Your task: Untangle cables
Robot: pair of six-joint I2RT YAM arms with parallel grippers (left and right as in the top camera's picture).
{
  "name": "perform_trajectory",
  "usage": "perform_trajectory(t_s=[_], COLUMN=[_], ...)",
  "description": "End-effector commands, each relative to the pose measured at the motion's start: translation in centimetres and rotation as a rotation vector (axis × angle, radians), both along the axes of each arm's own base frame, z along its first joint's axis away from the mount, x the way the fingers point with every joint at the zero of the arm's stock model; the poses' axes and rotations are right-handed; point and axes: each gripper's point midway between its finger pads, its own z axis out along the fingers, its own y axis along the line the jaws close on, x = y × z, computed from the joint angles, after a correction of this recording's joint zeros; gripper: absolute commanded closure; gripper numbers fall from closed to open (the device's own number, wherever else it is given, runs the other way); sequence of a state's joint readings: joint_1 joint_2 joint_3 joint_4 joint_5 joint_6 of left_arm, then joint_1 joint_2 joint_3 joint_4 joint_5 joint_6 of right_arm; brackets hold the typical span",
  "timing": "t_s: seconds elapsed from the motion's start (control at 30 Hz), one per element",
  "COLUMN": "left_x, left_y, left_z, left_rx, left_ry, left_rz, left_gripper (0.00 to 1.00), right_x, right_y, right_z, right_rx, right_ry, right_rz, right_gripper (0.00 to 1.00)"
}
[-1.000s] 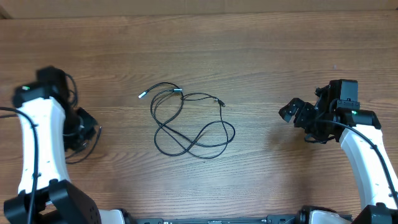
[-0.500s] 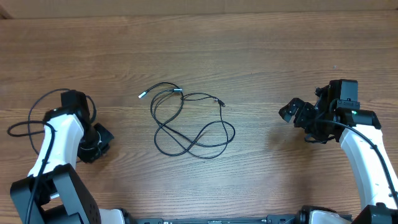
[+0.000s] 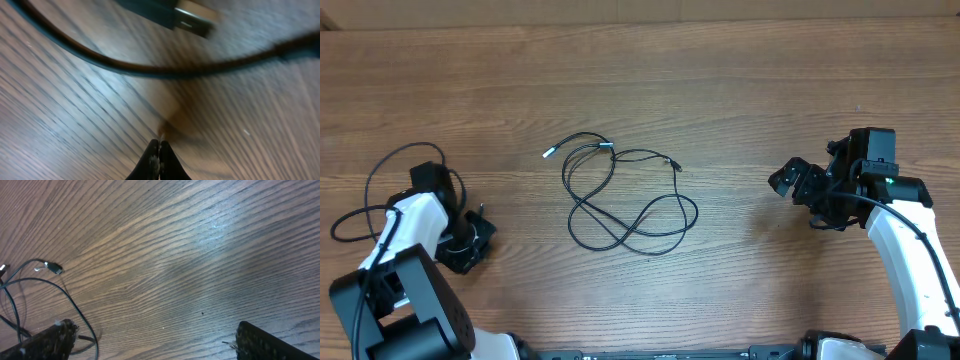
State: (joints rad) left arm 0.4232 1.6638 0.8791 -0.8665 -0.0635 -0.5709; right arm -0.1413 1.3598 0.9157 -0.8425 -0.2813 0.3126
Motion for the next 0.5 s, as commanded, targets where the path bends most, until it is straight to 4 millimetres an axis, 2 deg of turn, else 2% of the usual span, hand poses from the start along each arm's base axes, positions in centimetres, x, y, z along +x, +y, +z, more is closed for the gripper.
perform_trajectory(t_s=[0.0, 0.33, 0.47], left_x=[-0.8, -1.3, -0.1], left_y=[0.7, 4.1, 5.7], left_z=[-0.9, -1.7, -1.7], left_rx=[-0.003, 0.076, 0.115], left_ry=[0.03, 0.024, -0.045], left_rz=[0.048, 0.16, 0.203], left_gripper=[0.96, 0.96, 0.94], right_x=[0.0, -0.1, -0.2], right_y=[0.2, 0.3, 0.3], right_z=[-0.1, -0.1, -0.2], right_rx=[-0.001, 0.0, 0.0], right_ry=[0.003, 0.006, 0.009], right_rz=[0.014, 0.014, 0.014], right_gripper=[0.0, 0.0, 0.0])
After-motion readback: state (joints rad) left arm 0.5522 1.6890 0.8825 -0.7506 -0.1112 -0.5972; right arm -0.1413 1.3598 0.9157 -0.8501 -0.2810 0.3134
